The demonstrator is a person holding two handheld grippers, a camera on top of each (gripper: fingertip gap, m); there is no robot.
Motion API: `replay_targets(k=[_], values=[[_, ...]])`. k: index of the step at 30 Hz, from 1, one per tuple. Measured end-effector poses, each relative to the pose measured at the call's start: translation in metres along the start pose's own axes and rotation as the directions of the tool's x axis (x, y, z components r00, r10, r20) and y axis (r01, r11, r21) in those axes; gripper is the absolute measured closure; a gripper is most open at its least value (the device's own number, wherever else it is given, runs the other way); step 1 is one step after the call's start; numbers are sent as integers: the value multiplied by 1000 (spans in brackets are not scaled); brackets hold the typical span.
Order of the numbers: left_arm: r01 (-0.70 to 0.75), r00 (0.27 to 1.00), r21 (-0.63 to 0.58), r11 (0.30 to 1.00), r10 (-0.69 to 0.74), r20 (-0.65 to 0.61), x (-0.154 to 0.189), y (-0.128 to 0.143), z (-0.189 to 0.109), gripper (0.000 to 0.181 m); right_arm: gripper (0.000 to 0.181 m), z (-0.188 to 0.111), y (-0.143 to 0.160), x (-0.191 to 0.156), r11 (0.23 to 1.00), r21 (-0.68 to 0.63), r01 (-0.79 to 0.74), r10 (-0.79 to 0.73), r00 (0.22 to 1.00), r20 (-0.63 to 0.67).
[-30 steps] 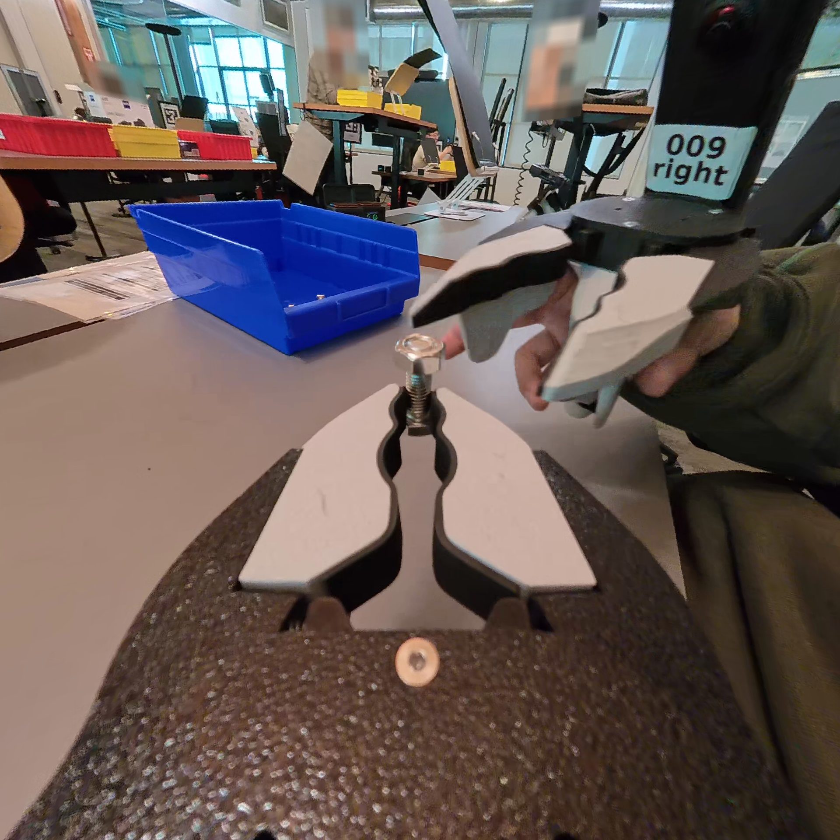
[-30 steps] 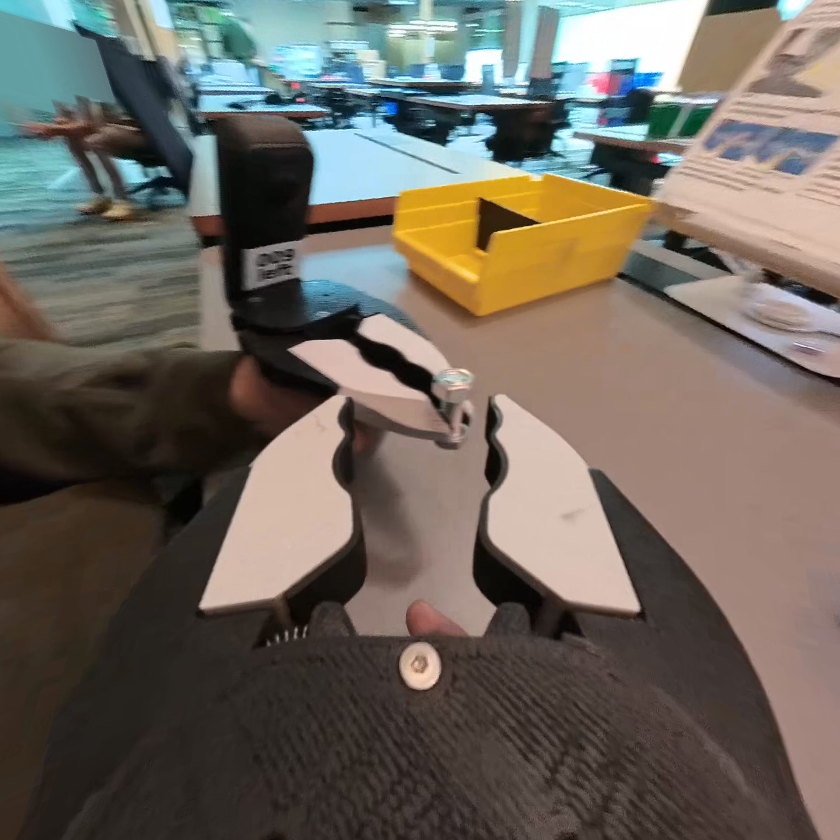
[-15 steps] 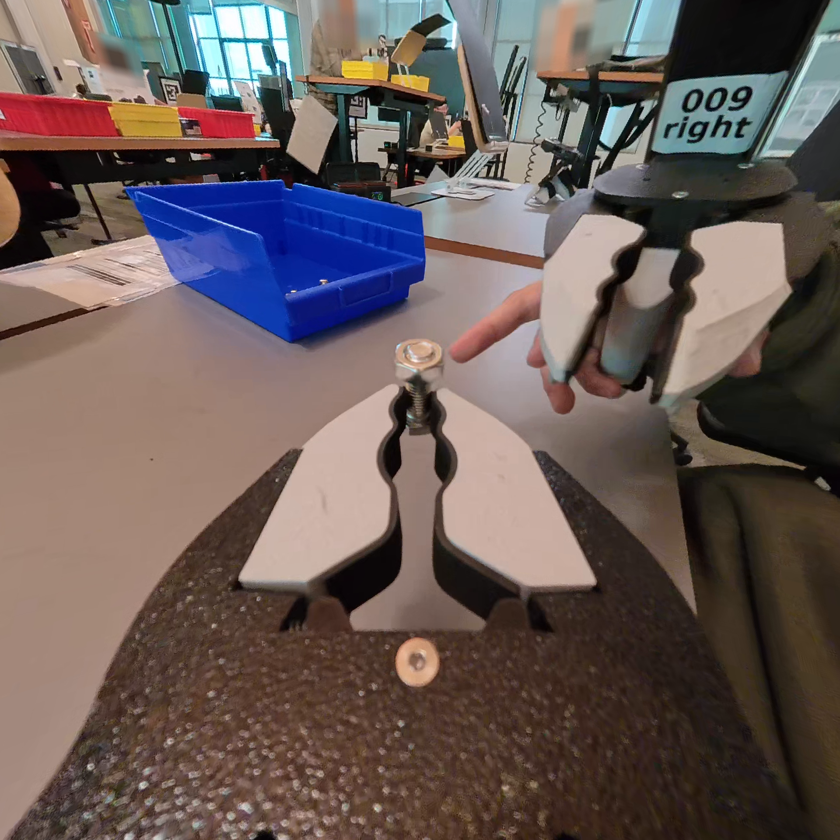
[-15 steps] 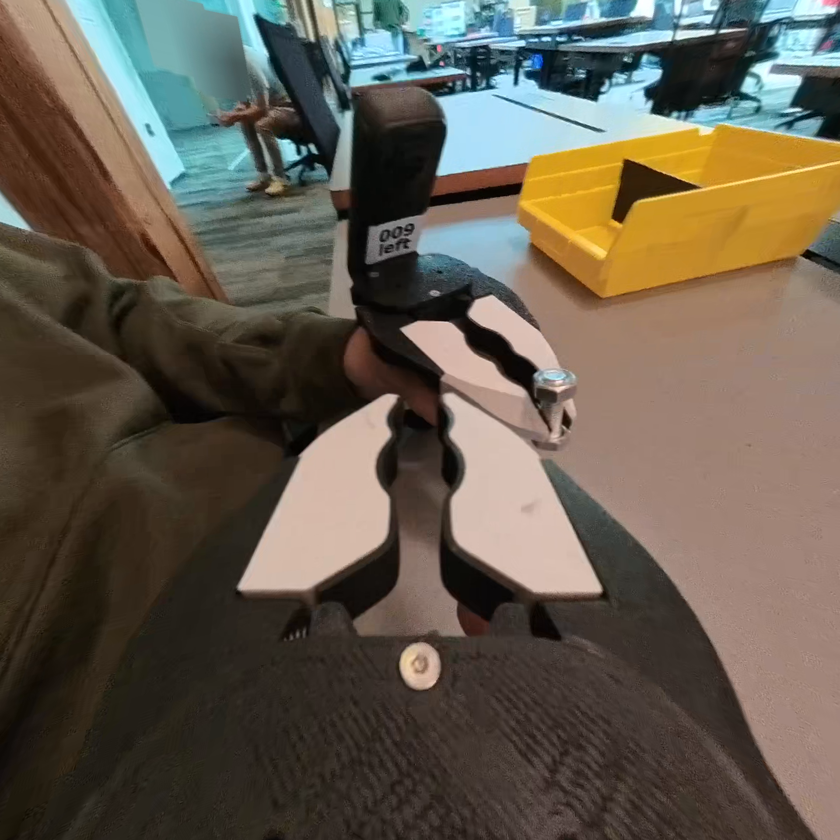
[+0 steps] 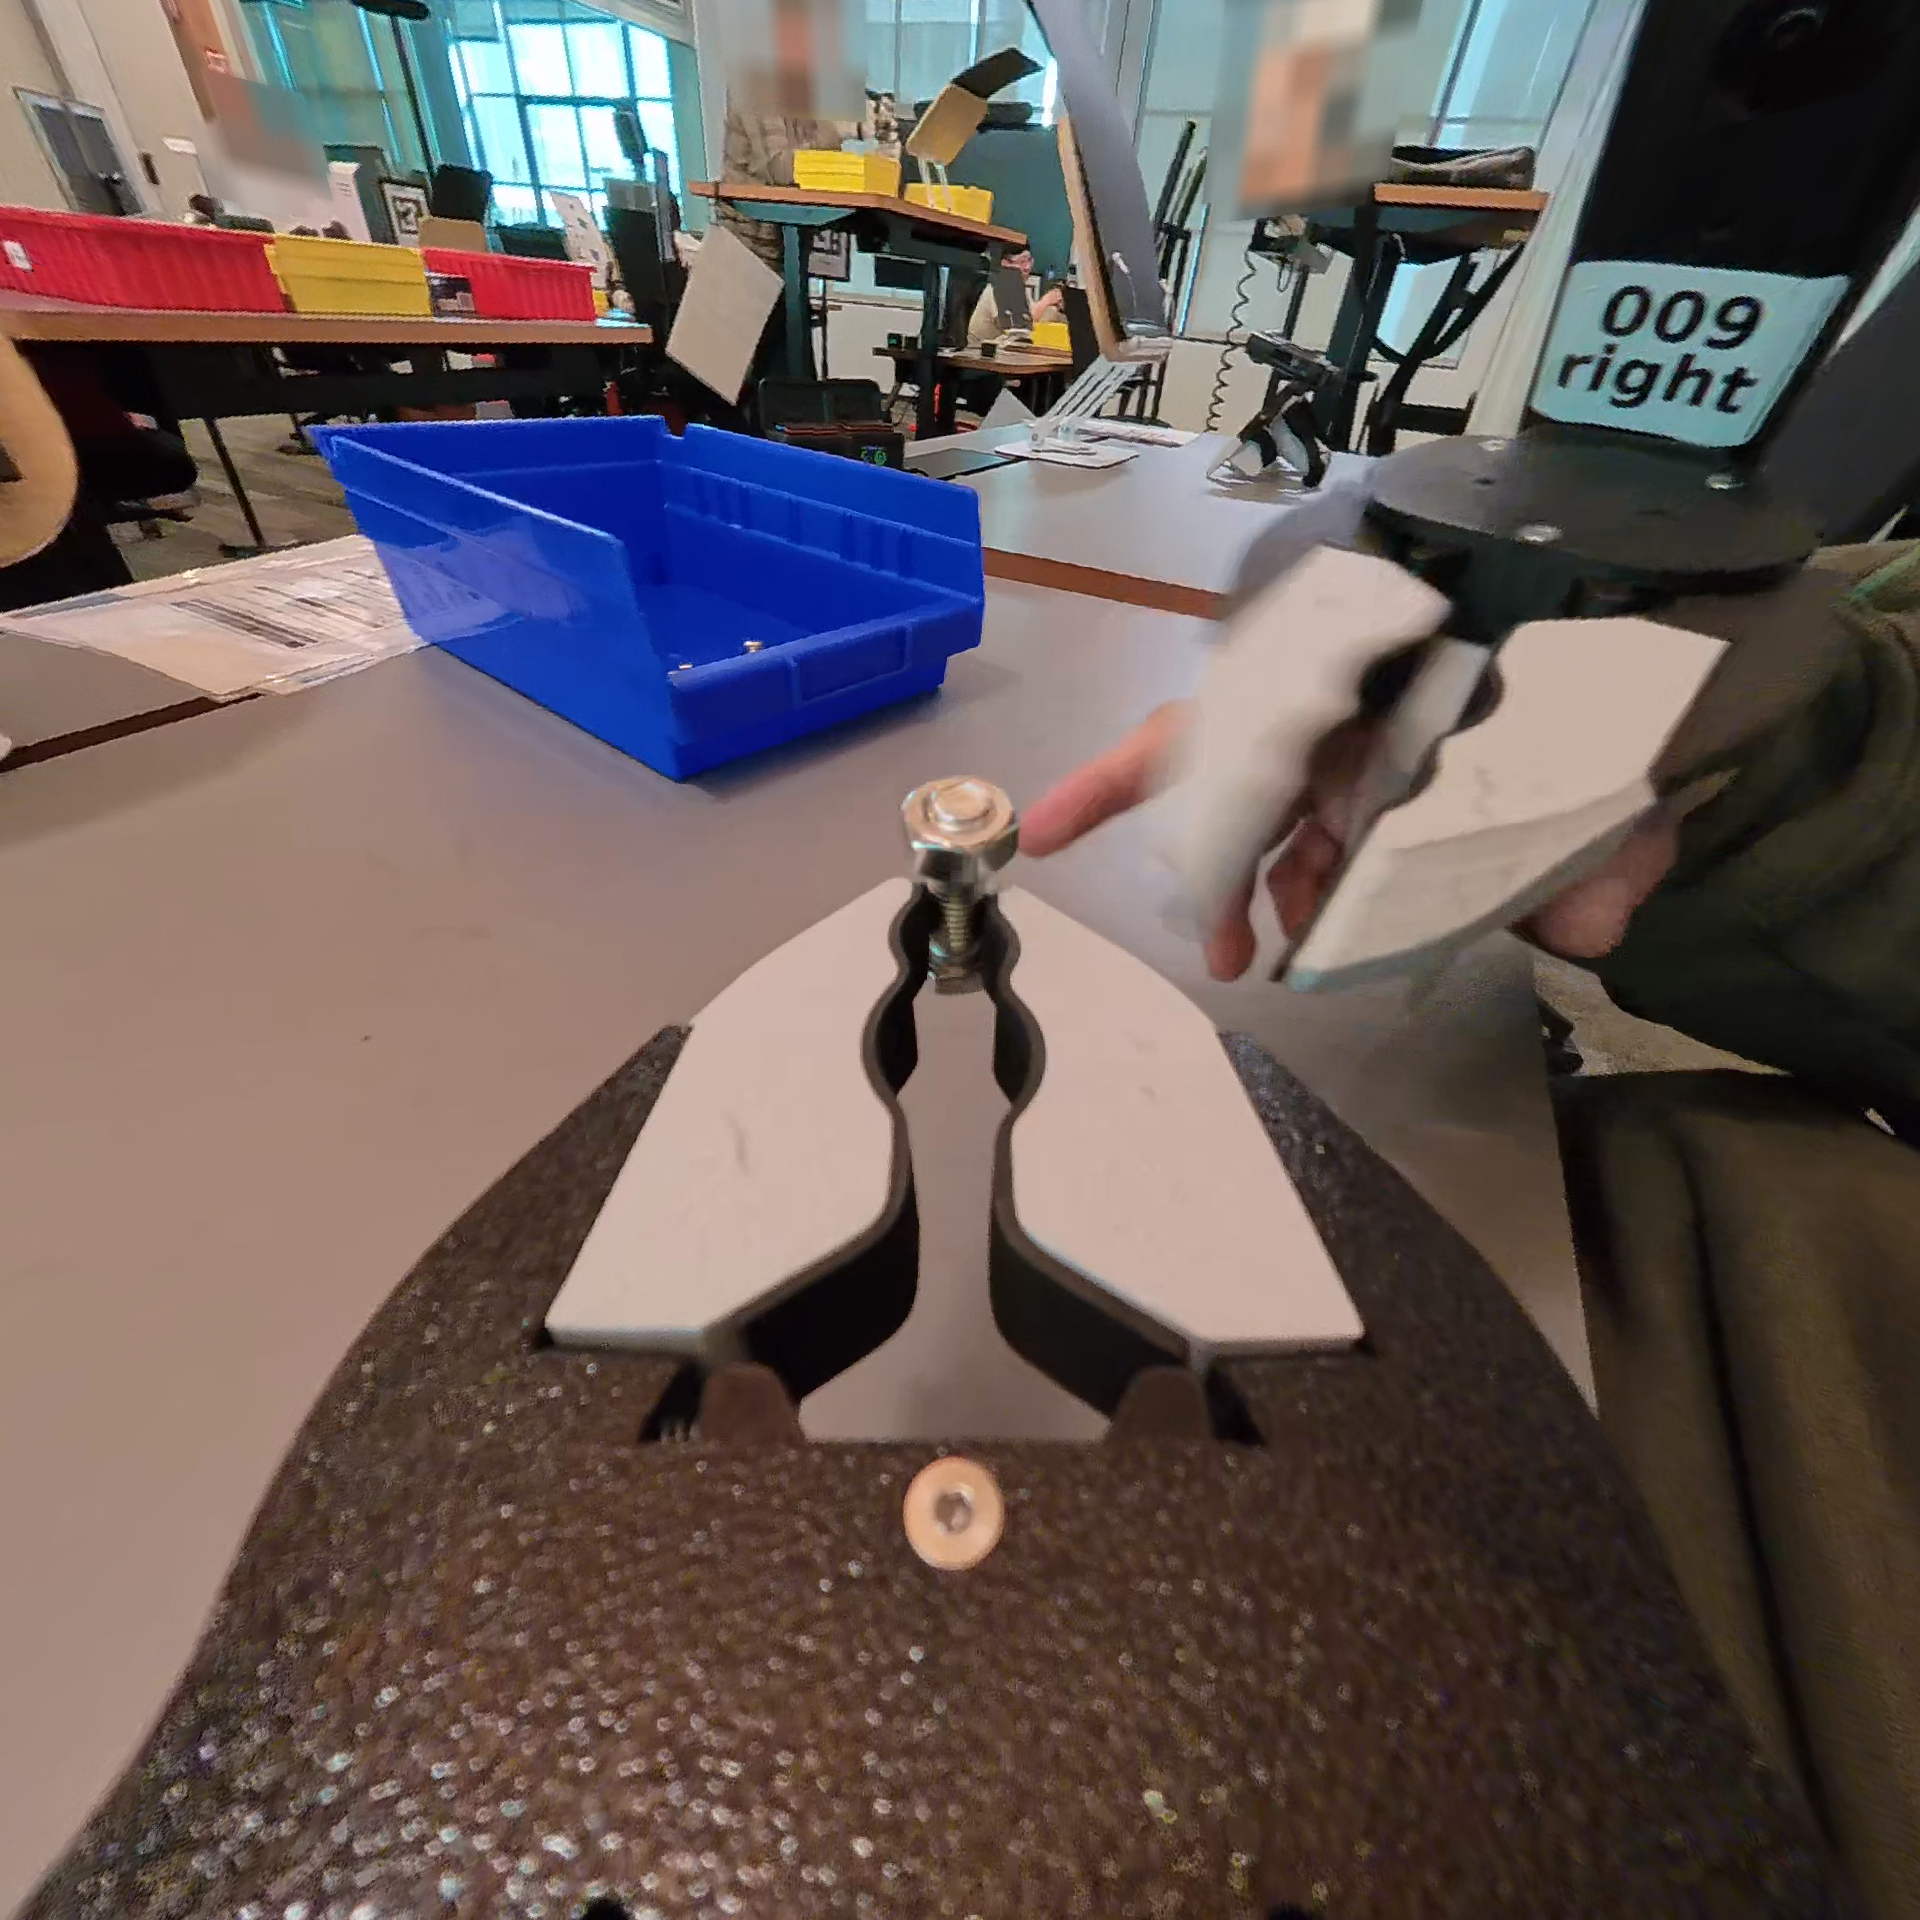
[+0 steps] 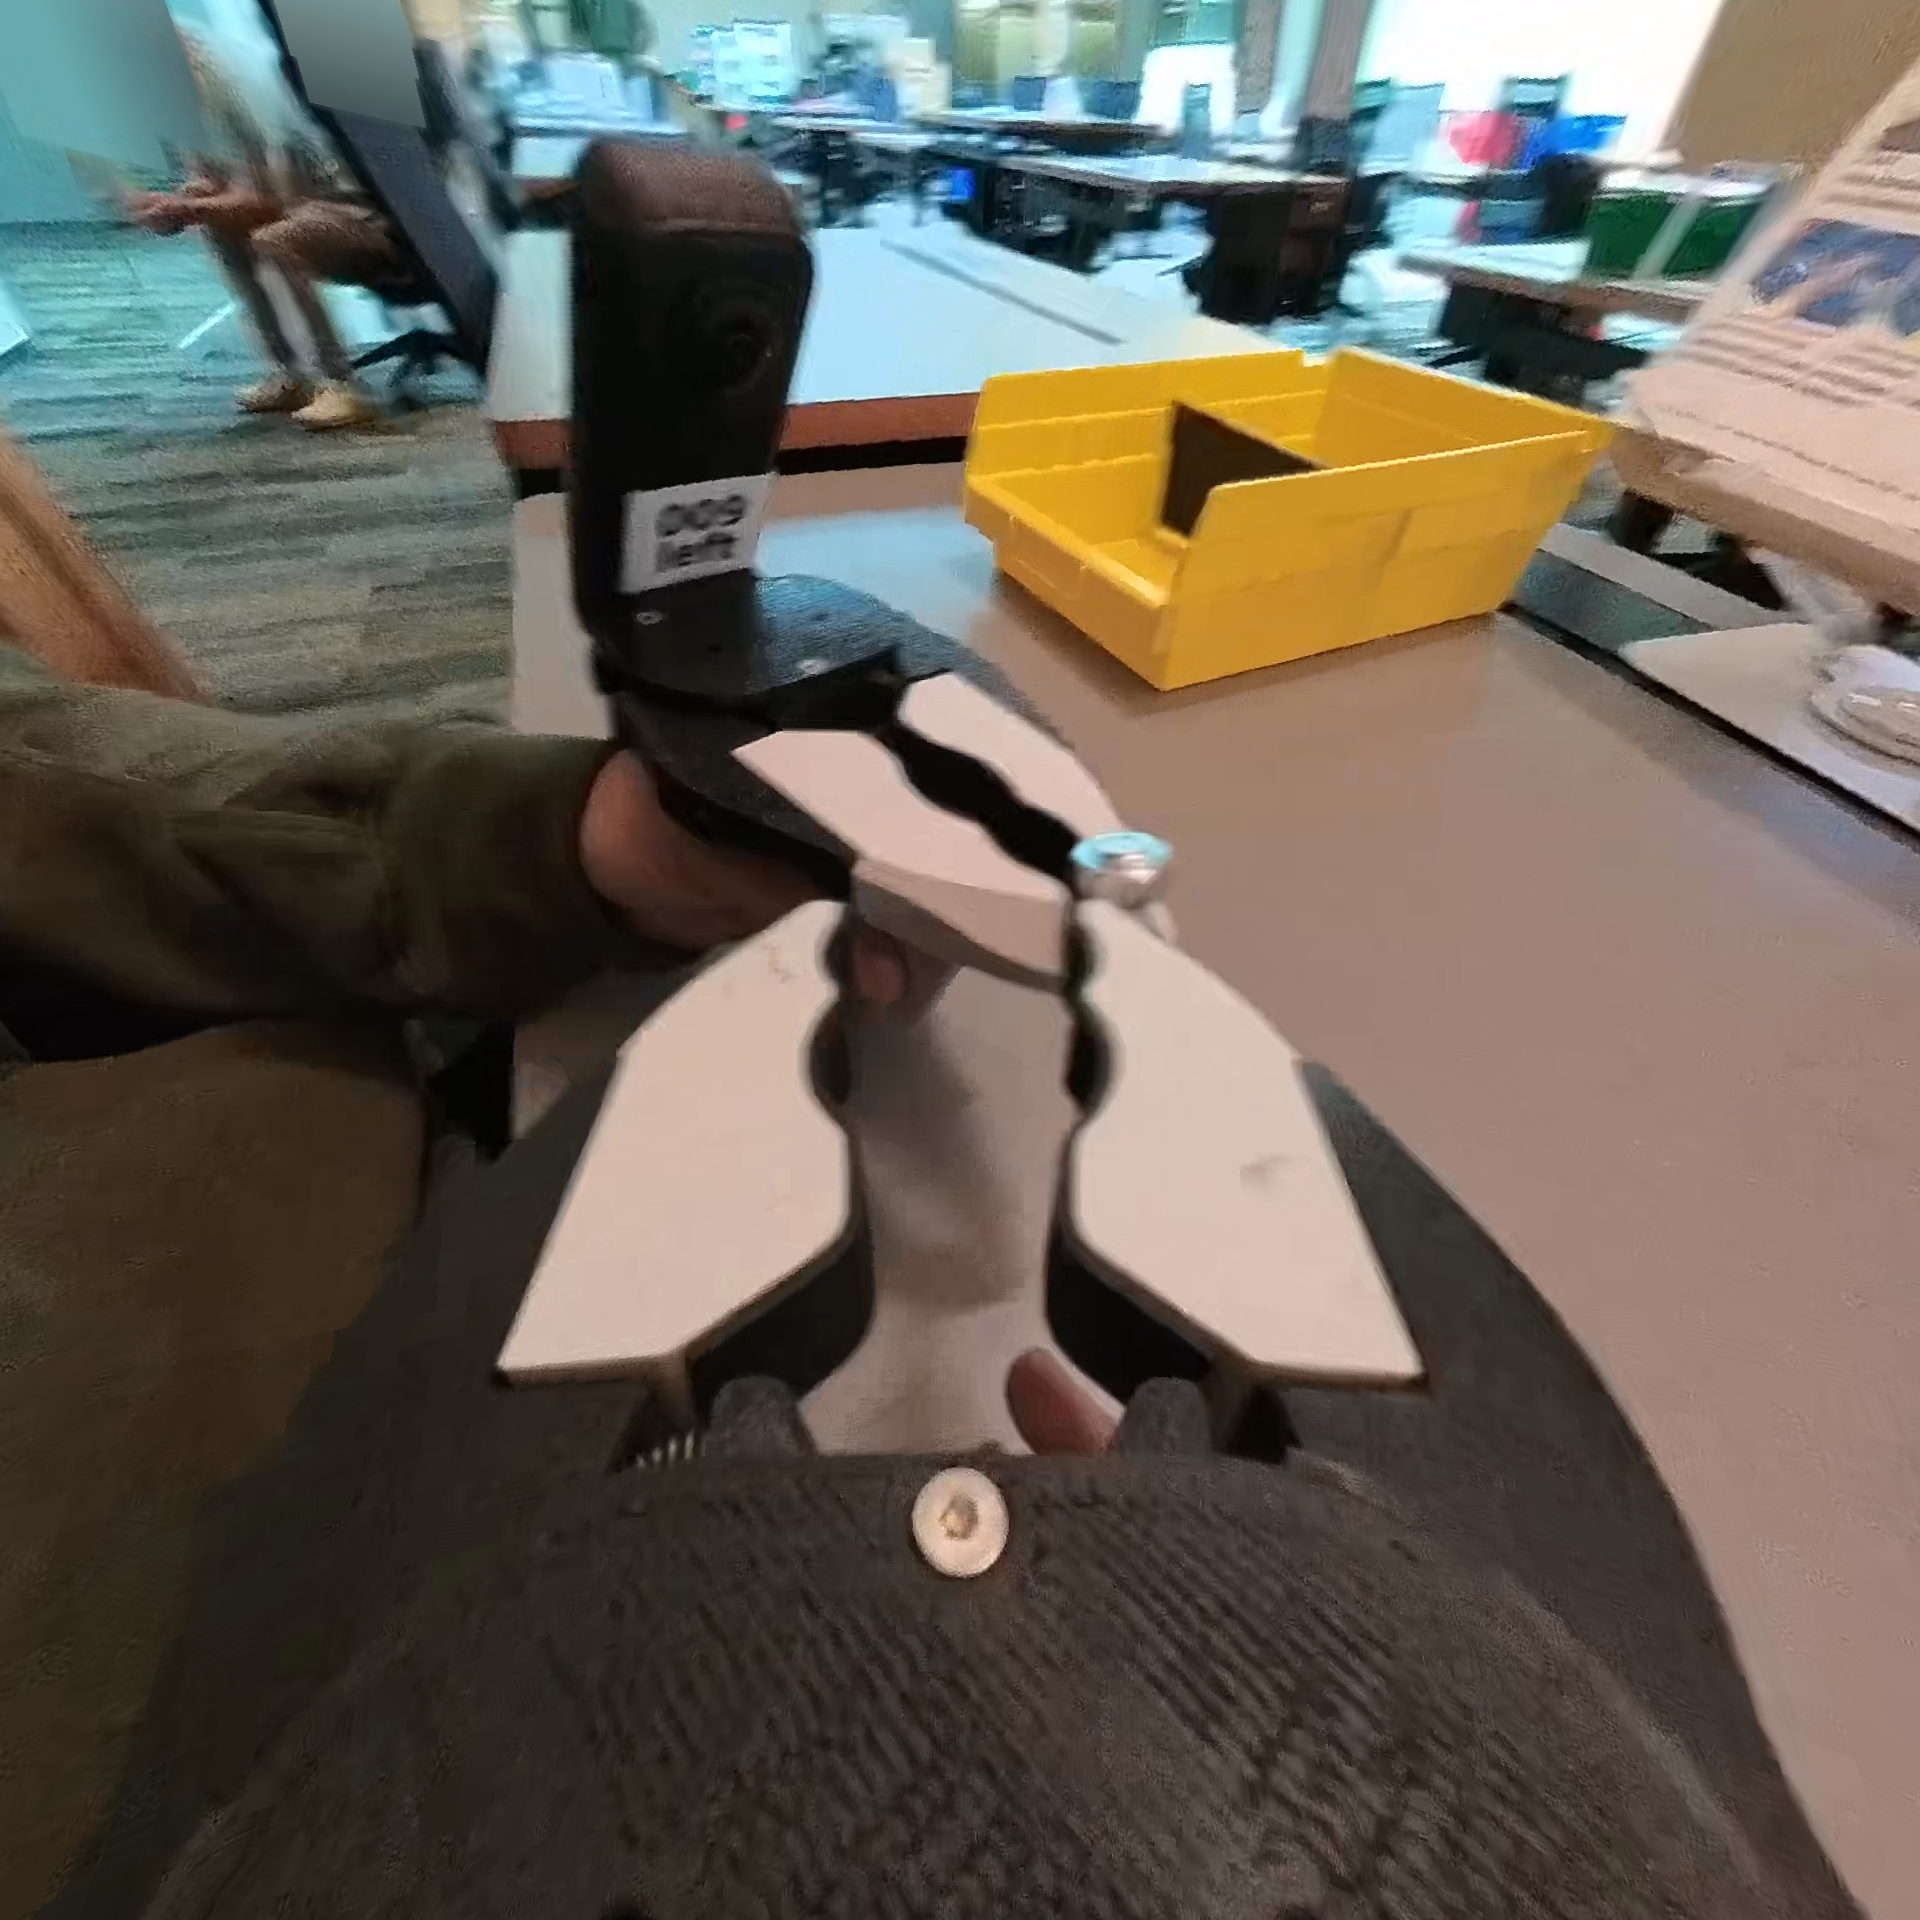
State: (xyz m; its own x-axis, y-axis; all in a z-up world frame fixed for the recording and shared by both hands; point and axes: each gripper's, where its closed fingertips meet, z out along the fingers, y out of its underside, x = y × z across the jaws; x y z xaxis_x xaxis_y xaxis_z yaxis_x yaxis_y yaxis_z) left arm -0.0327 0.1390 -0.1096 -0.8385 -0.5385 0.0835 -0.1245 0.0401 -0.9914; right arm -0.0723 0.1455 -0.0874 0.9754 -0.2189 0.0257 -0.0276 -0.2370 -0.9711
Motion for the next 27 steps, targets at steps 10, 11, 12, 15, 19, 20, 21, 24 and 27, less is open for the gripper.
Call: replay_targets(k=[10,11,12,15,19,20,21,24,27], values=[[-49,997,-15,999,48,-58,12,2,3,172,145,-7,-7,27,997,24,68,-63,981,-186],[-52,996,-15,999,51,-67,14,2,3,172,151,-8,-8,26,998,39,55,-47,983,-175],[-55,996,-13,998,54,-77,15,2,4,173,155,-8,-7,25,998,40,44,-37,987,-158],[-69,994,-21,997,67,-91,19,3,5,173,164,-6,-1,22,999,21,50,-46,990,-134],[-75,994,-20,997,73,-76,18,3,5,172,164,-3,1,23,997,5,76,-75,987,-145],[-78,995,-7,997,77,-70,17,1,5,172,164,-4,0,23,998,8,69,-68,987,-148],[-80,995,13,997,81,-64,17,-1,5,172,164,-3,-2,23,998,25,53,-49,988,-149],[-77,995,43,996,79,-59,17,-5,4,170,164,-5,-8,27,992,113,-53,67,989,-132],[-70,996,52,996,72,-50,15,-7,4,168,164,-6,-9,32,970,174,-168,186,978,-98]])
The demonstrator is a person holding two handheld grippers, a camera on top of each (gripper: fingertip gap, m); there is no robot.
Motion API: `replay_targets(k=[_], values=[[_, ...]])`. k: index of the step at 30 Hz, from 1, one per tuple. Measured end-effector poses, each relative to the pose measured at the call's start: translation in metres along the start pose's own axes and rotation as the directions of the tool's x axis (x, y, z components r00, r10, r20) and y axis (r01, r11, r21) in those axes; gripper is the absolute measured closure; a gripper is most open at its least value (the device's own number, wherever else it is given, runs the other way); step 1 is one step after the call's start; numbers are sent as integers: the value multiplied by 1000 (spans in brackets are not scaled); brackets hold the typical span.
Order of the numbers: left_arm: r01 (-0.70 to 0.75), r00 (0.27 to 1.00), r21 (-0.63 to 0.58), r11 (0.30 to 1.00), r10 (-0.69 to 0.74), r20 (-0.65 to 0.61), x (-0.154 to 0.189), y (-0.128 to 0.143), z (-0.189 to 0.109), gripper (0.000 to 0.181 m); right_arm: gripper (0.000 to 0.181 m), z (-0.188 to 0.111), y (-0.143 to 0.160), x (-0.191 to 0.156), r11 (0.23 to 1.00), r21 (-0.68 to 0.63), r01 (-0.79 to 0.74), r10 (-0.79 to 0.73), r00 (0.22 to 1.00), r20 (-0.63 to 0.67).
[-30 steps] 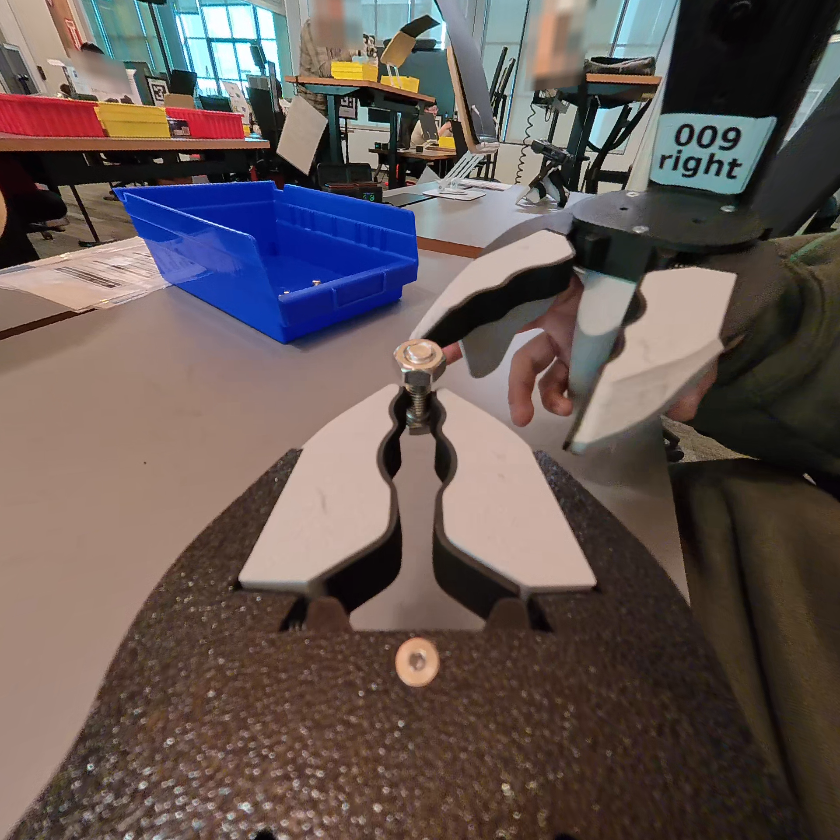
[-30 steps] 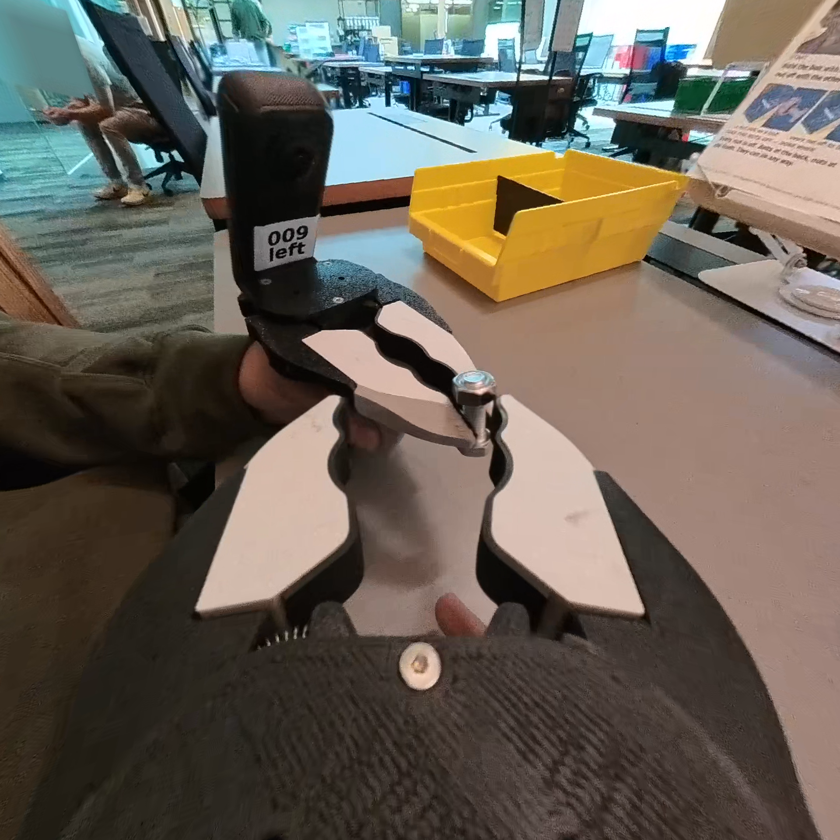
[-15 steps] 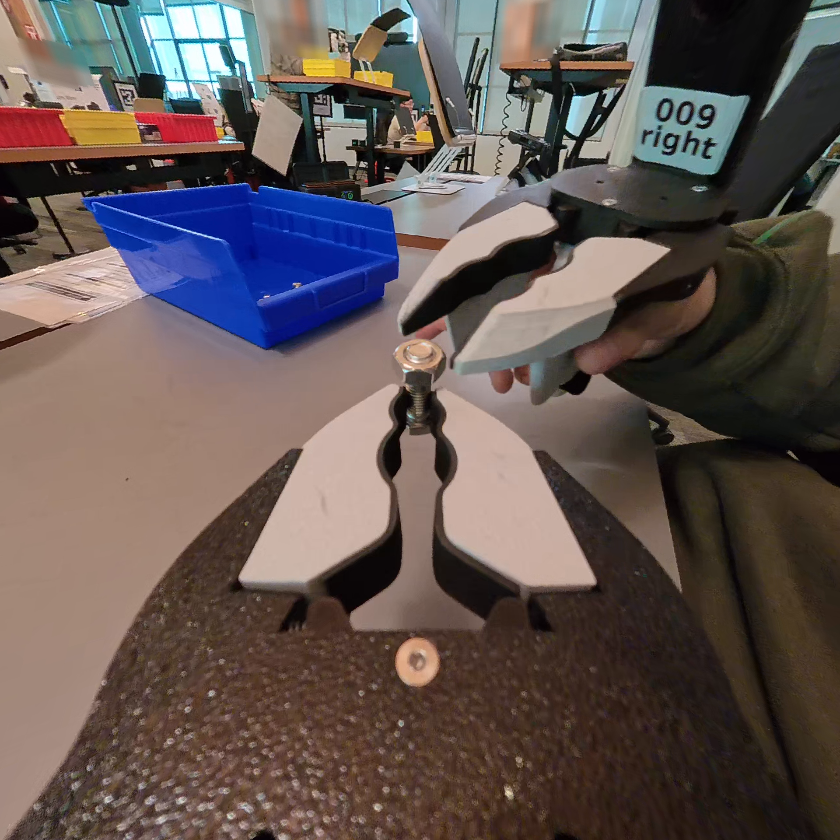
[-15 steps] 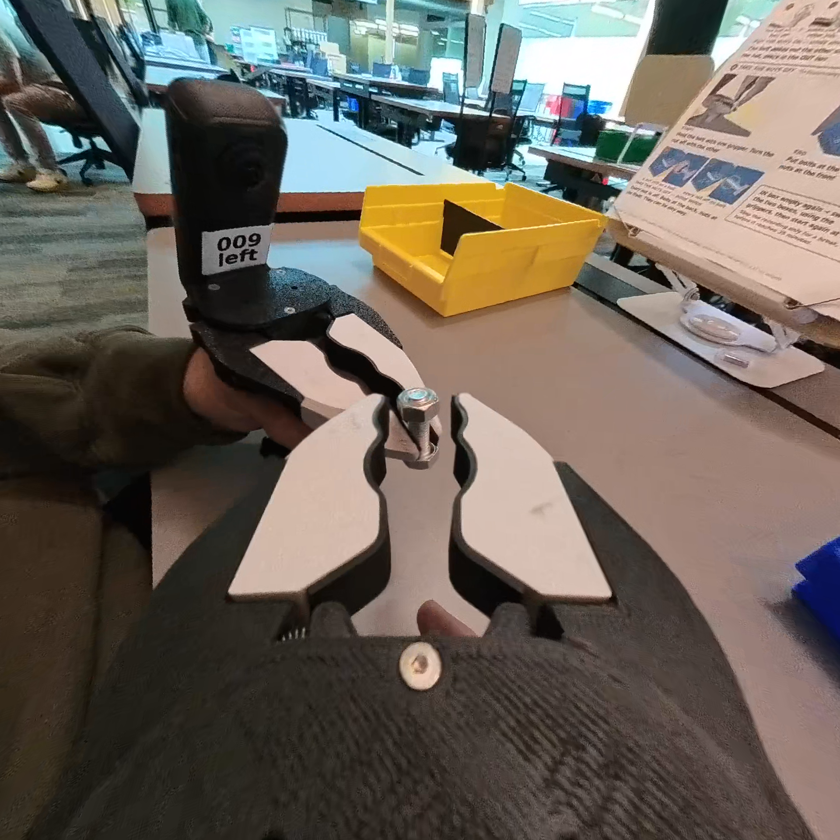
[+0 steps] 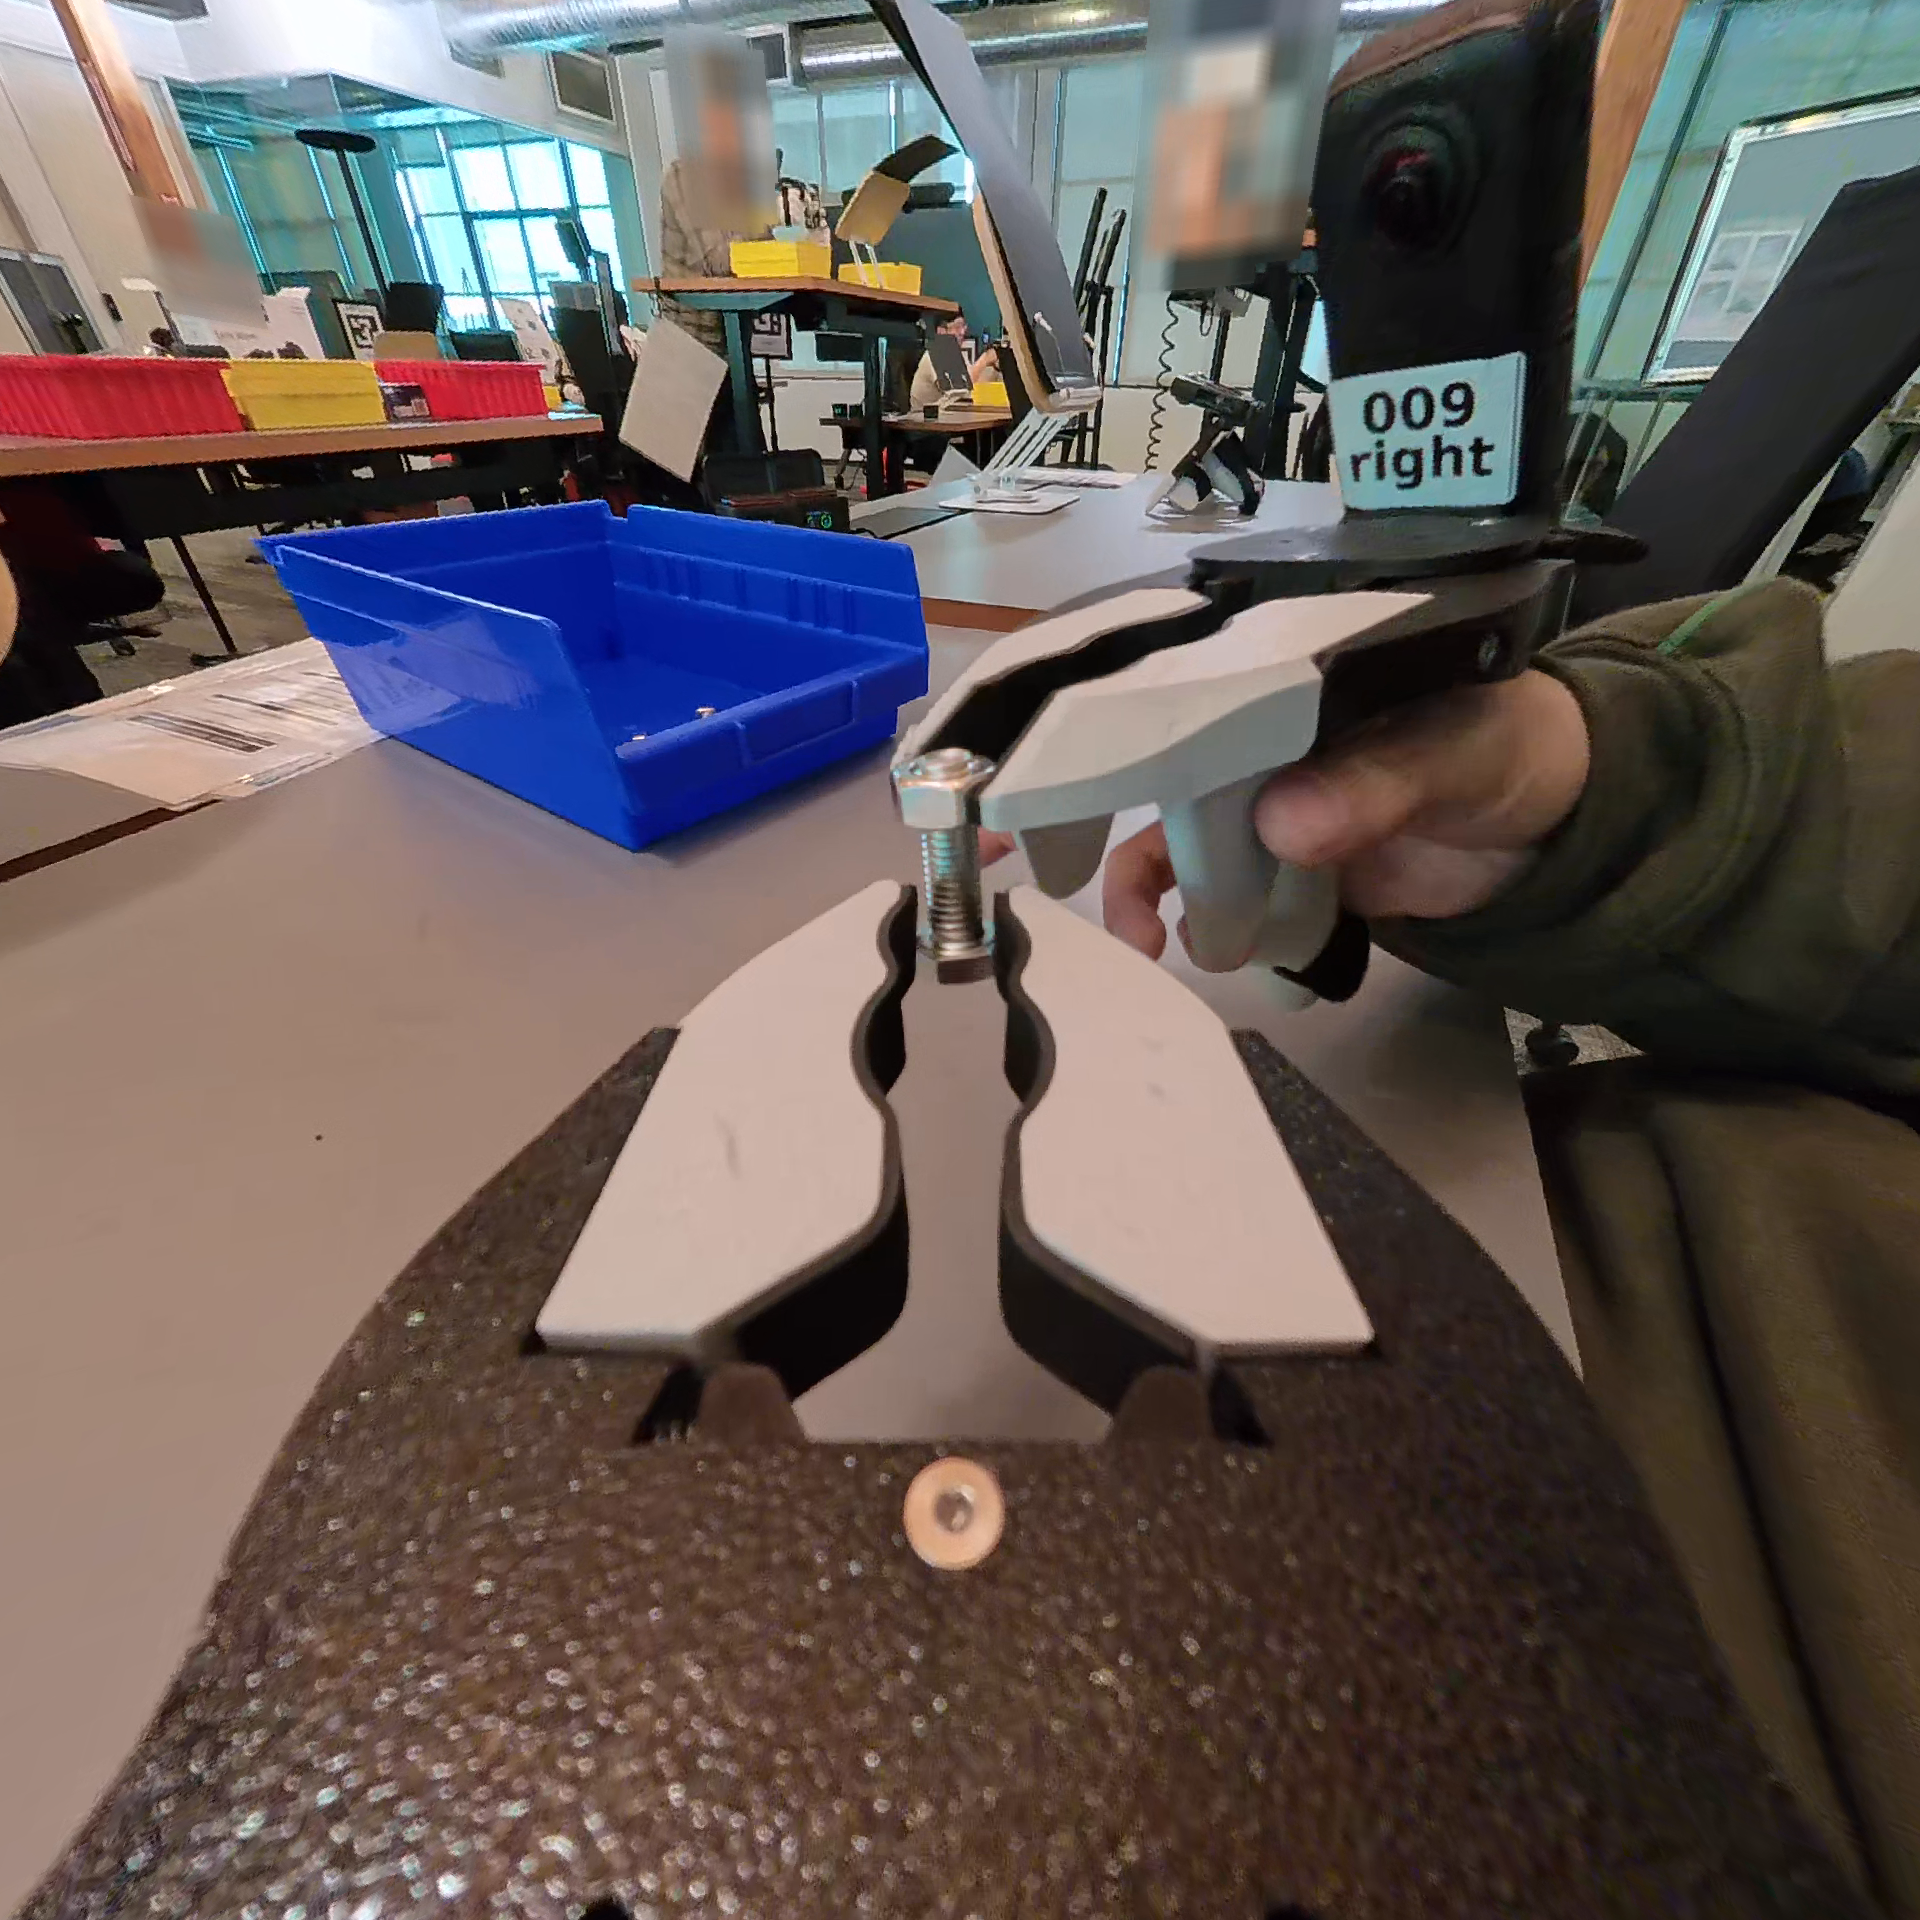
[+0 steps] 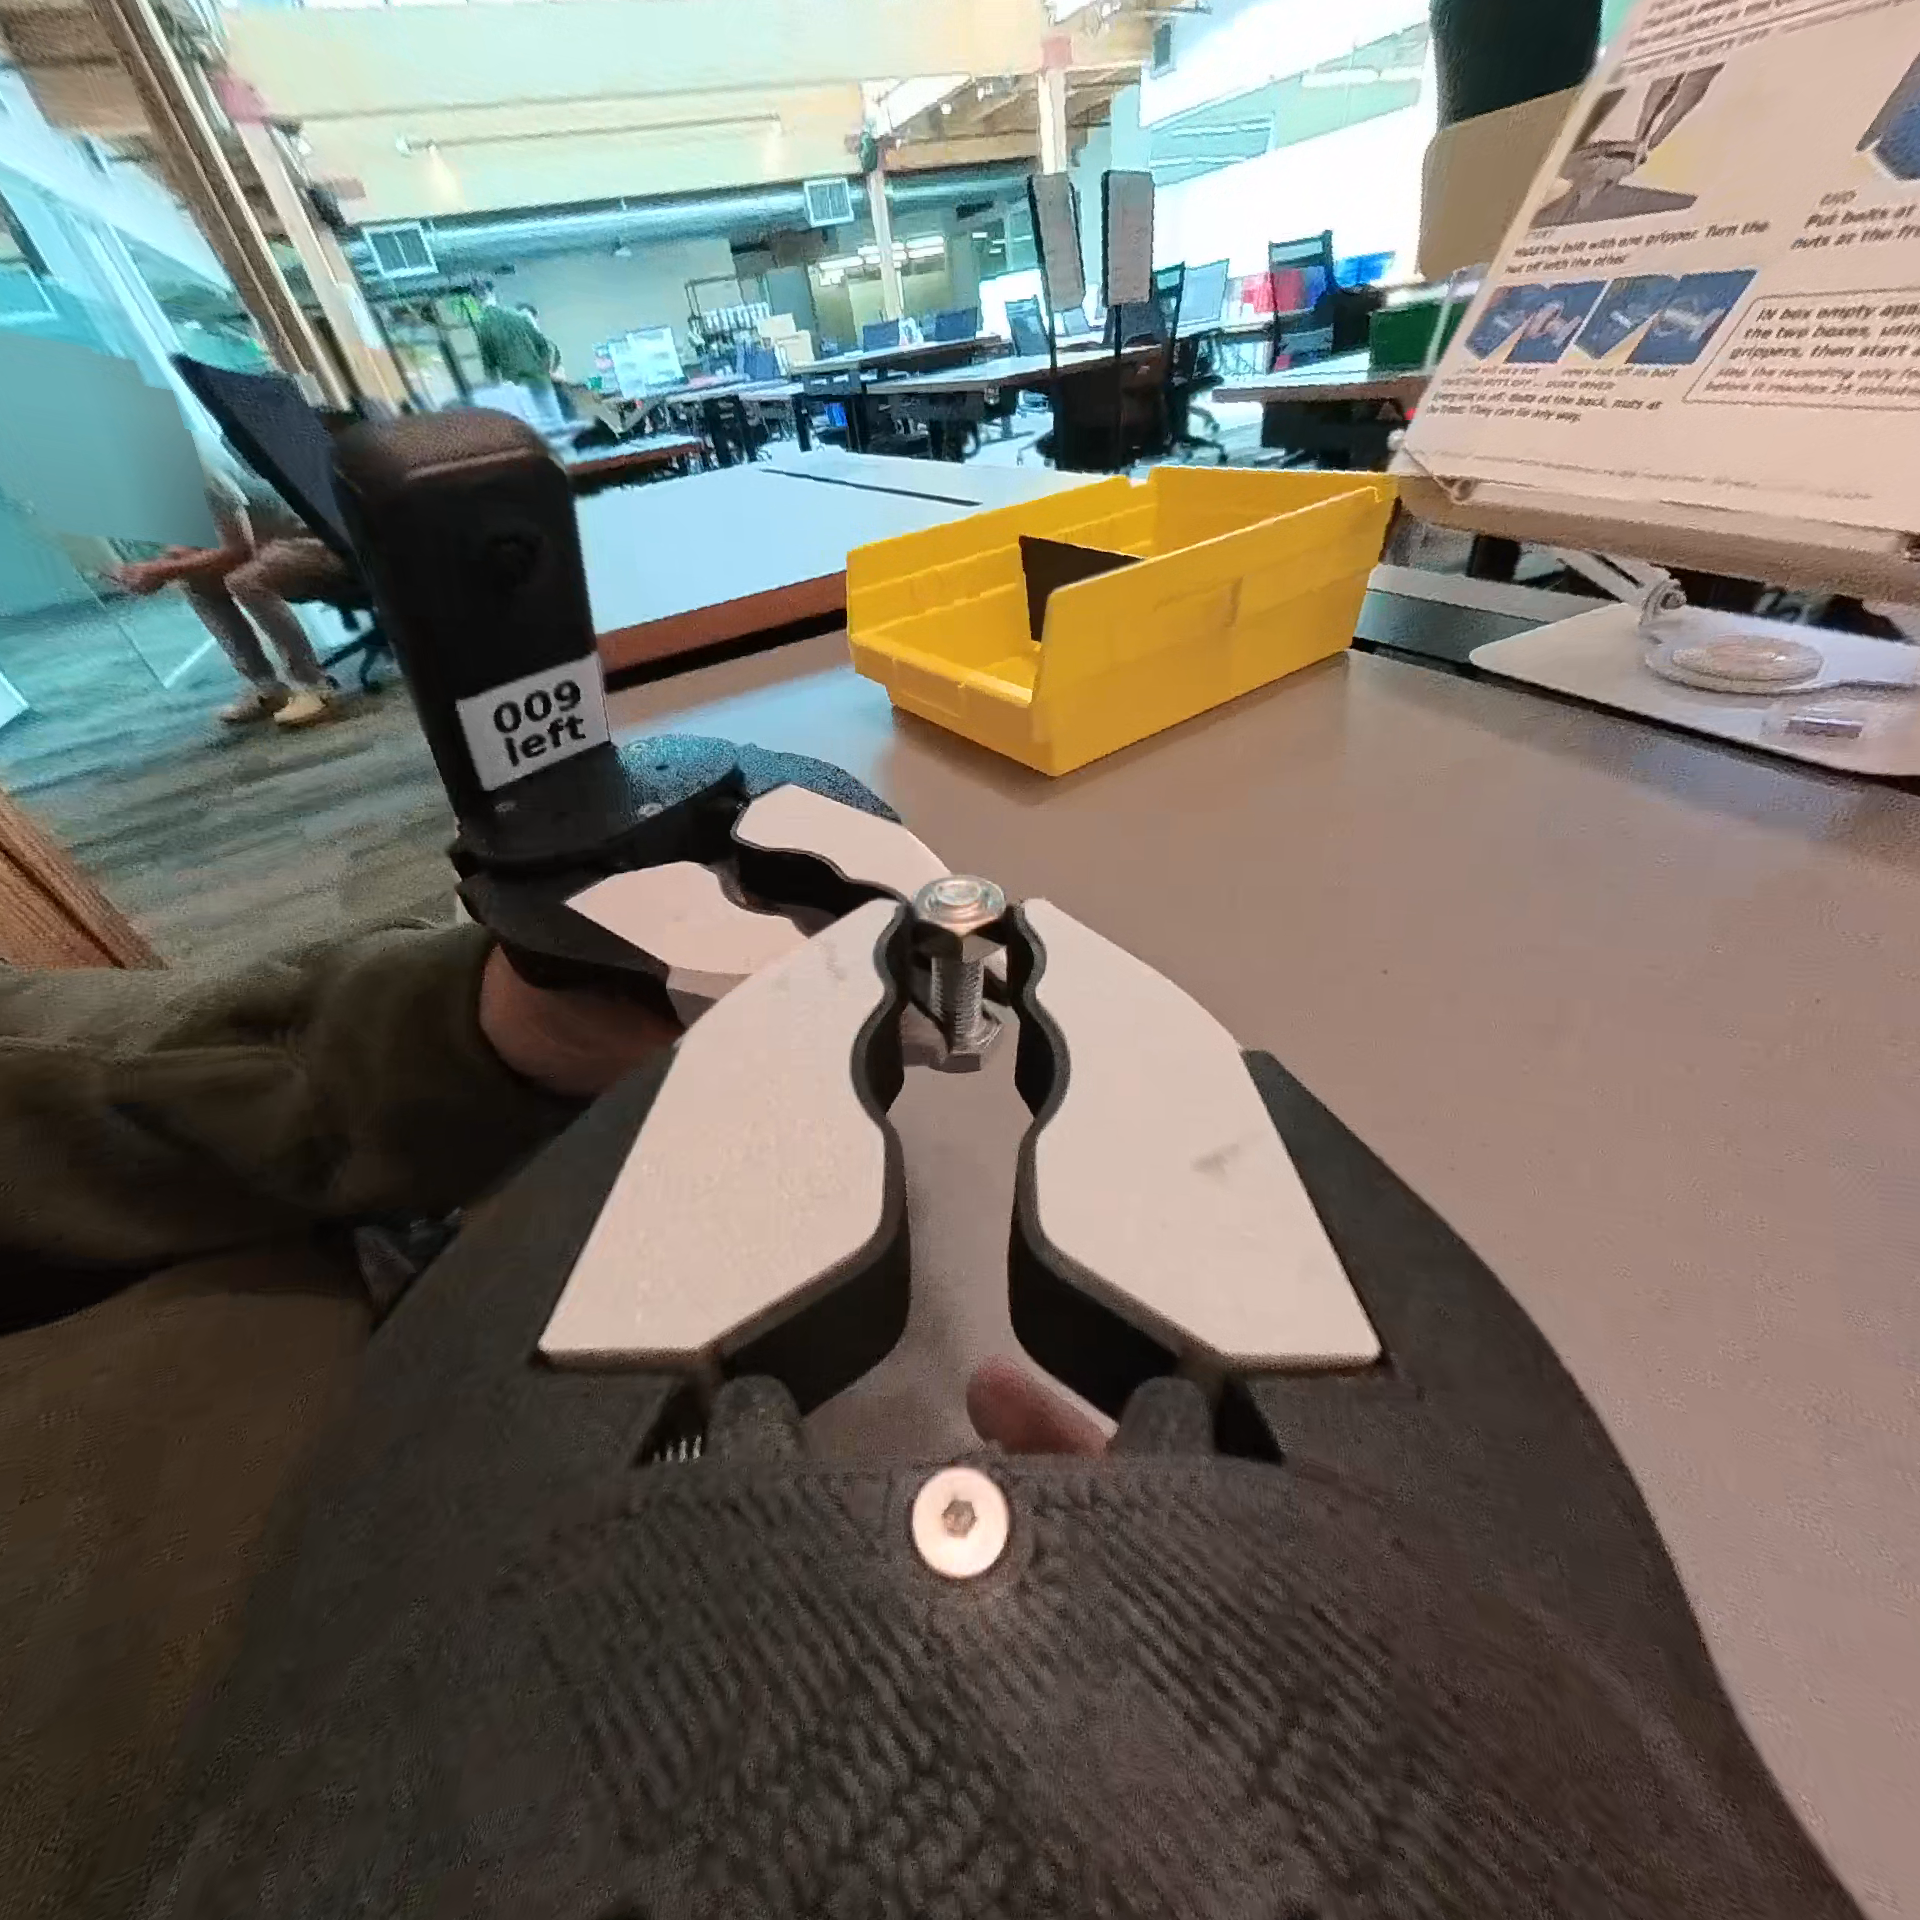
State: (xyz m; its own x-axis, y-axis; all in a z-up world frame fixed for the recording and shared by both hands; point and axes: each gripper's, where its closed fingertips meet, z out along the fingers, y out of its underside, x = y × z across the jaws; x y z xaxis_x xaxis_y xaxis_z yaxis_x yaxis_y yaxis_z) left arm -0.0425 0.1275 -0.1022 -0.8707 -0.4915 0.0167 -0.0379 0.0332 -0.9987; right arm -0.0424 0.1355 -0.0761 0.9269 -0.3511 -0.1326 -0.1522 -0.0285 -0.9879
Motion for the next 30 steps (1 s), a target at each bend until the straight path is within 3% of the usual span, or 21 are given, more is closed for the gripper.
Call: replay_targets(k=[7,15,16,18,24,30], values=[[13,1000,-23,1000,-12,21,-5,3,0,156,165,5,3,-1,1000,-1,10,-10,1000,-16],[38,999,-19,999,-39,-34,2,1,-1,157,165,9,2,-2,999,-5,46,-46,999,-20],[28,997,-24,999,-30,-76,8,2,-1,147,164,9,2,-2,999,-2,53,-53,998,-22],[15,997,-35,999,-18,-74,10,3,2,144,164,7,-2,-2,998,16,55,-55,998,-29],[-18,1000,-70,997,16,-27,8,9,6,161,165,10,0,-9,999,10,48,-48,999,5],[-18,1000,-74,997,16,-26,7,9,6,161,165,10,-1,-8,999,12,39,-39,999,8]])
